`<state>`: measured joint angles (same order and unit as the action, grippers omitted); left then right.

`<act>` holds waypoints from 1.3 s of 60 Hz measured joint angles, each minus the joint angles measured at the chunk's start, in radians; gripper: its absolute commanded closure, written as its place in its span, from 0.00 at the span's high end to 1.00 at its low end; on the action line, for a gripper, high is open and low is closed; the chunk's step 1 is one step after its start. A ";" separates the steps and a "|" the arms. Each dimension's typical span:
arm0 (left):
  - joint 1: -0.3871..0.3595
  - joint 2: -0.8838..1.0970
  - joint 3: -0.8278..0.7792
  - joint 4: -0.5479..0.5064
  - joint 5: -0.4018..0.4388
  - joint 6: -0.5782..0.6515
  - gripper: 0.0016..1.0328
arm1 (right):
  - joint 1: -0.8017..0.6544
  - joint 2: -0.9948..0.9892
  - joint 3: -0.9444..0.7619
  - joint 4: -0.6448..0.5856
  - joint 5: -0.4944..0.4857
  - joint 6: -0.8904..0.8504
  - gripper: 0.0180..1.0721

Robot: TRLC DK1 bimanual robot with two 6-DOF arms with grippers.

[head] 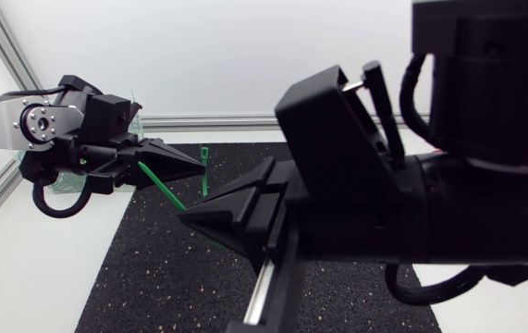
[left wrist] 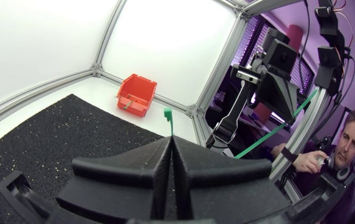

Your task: Take a green cable tie from the red box, thread the tail through the head to close it, then place it in the transparent bin on the left.

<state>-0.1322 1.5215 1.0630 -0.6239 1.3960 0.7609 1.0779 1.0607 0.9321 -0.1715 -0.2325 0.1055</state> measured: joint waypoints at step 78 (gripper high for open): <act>-0.018 0.000 -0.220 0.416 -0.060 -0.001 0.03 | -0.126 0.049 -0.003 0.094 -0.056 0.097 0.05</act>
<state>-0.1501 1.5211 0.8433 -0.2081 1.3361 0.7601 0.9524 1.1099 0.9295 -0.0776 -0.2886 0.2028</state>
